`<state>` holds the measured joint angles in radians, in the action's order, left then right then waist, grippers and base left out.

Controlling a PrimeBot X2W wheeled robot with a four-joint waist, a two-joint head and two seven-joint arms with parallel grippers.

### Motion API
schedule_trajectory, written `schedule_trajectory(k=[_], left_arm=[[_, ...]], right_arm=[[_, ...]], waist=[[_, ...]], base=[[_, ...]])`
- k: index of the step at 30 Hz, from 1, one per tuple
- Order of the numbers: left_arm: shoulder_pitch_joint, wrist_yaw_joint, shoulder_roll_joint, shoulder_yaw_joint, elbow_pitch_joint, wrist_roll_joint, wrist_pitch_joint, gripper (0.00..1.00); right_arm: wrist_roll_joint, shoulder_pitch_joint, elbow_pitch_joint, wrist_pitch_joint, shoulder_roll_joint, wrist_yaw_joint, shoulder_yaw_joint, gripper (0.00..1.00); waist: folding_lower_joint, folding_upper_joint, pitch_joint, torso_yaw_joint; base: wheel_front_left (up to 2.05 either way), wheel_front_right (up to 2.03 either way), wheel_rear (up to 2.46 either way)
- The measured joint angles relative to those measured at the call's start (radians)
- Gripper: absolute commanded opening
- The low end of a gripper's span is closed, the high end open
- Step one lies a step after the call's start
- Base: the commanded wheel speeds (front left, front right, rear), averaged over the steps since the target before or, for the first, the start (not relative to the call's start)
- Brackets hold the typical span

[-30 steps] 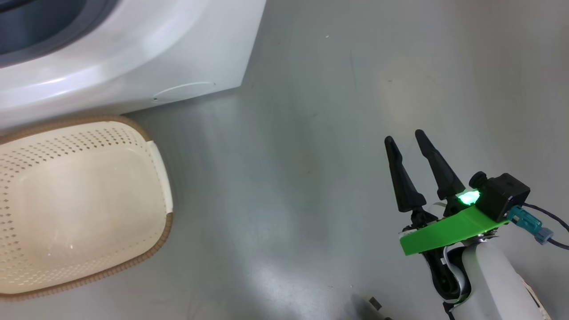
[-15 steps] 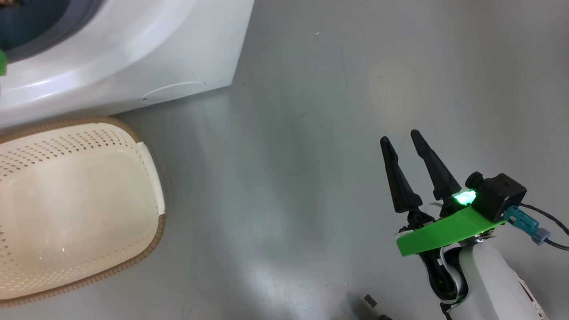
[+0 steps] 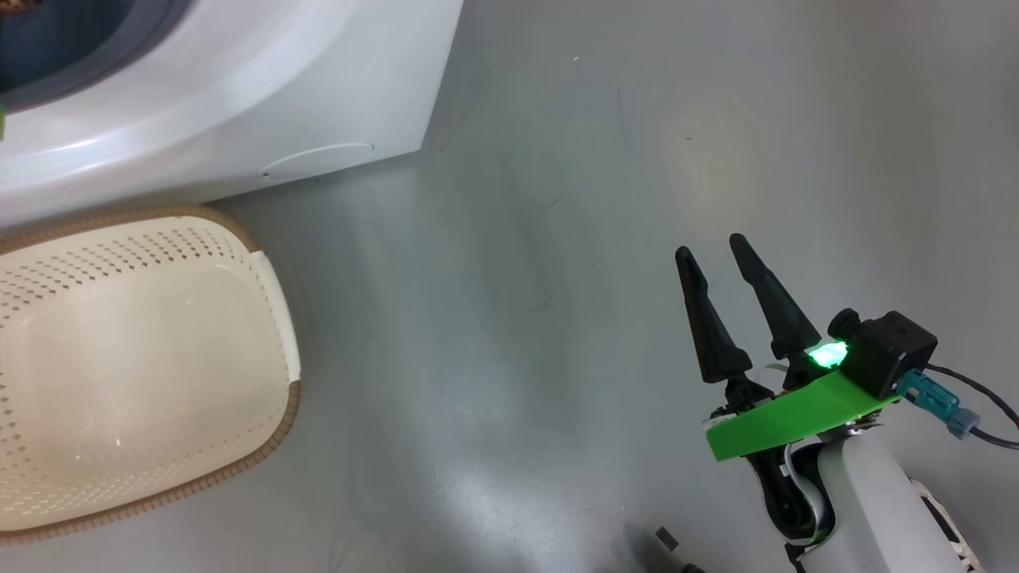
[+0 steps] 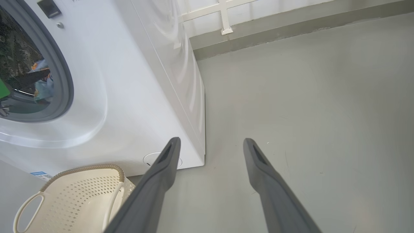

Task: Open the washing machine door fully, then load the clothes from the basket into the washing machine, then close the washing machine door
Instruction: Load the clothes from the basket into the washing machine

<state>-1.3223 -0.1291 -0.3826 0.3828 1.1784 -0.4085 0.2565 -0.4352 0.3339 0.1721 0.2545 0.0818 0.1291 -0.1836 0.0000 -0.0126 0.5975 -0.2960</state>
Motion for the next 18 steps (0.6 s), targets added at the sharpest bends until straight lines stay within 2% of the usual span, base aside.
schedule_trajectory(k=[11, 18], left_arm=[[0.007, 0.0, 0.008, -0.002, -0.014, -0.075, 0.0, 1.0], [0.094, 0.0, 0.022, -0.044, -0.088, -0.123, 0.0, 1.0]], right_arm=[[0.0, 0.0, 0.0, 0.0, 0.0, 0.0, 0.009, 1.0], [0.0, 0.0, 0.005, 0.0, 0.012, 0.0, 0.025, 1.0]], waist=[[0.0, 0.0, -0.009, 0.017], [0.0, 0.0, -0.038, 0.048]], base=[[0.0, 0.0, 0.0], [0.0, 0.0, 0.0]])
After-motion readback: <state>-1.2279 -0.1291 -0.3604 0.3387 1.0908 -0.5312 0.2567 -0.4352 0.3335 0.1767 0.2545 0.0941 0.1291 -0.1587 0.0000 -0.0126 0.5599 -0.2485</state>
